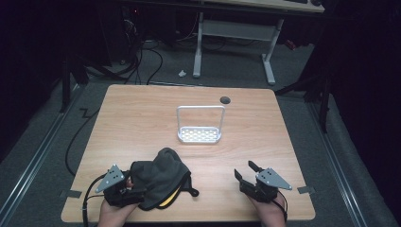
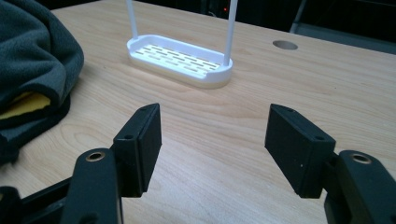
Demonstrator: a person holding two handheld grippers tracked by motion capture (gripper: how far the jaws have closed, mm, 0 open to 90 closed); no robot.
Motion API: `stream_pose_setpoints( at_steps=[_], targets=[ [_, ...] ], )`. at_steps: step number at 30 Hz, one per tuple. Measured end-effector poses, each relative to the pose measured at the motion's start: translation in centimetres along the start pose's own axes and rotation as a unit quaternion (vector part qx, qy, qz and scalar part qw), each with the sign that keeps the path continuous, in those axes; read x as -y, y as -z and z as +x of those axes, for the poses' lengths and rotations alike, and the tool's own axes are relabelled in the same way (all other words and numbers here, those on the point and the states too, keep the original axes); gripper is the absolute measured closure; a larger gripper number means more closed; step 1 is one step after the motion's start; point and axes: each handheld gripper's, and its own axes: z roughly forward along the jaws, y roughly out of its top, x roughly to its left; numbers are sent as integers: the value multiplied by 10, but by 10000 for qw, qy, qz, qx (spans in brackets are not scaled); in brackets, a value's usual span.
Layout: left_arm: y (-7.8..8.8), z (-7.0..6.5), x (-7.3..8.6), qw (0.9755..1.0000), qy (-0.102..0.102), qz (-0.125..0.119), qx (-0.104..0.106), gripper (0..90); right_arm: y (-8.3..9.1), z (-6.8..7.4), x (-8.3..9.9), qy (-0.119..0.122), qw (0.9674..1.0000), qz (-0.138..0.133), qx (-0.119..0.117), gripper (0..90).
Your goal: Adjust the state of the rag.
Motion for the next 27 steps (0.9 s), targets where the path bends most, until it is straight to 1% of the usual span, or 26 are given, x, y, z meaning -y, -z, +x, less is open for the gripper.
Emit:
stream_pose_setpoints(
  at_steps=[1, 3, 6, 7, 9, 13, 16, 18, 21, 23, 24, 25, 26, 27],
  targets=[
    [-1, 3, 0, 9999, 68, 74, -30, 160, 0, 0, 1, 4, 10000, 17, -27, 367],
    [-1, 5, 1, 9998, 69, 98, -132, 173, 1, 1, 2, 64, 10000, 29, -14, 369],
    [-2, 7, 0, 9997, 70, 125, -189, 171, 3, 2, 3, 98, 9999, 34, -40, 371],
    [-3, 9, 0, 9995, 83, 176, -242, 170, 3, 2, 3, 116, 9999, 24, -34, 373],
    [-3, 11, 1, 9993, 110, 201, -288, 170, 4, 1, 3, 149, 9999, 4, -33, 376],
    [-1, 14, 1, 9990, 170, 208, -353, 171, 4, 0, 3, 137, 9999, -44, -19, 385],
    [0, 17, 2, 9988, 210, 229, -384, 170, 4, 1, 3, 144, 9999, -29, -22, 391],
    [0, 18, 2, 9986, 202, 250, -414, 170, 4, 1, 2, 169, 9998, -55, -30, 397],
    [0, 19, 2, 9981, 147, 325, -493, 172, 3, 3, 2, 187, 9998, -26, -51, 399],
    [0, 19, 2, 9980, 118, 365, -511, 170, 2, 6, 2, 175, 9998, -23, -105, 407],
    [-2, 18, 2, 9976, 70, 425, -539, 170, 2, 6, 2, 175, 9998, -23, -105, 407],
    [-4, 16, 2, 9966, -39, 574, -596, 170, 1, 8, 2, 214, 9997, -11, -124, 409],
    [-8, 12, 0, 9950, -148, 789, -601, 176, -4, 15, 1, 298, 9993, 74, -204, 410],
    [-9, 9, -1, 9938, -233, 875, -652, 177, -6, 18, 0, 344, 9990, 87, -259, 409]
  ],
)
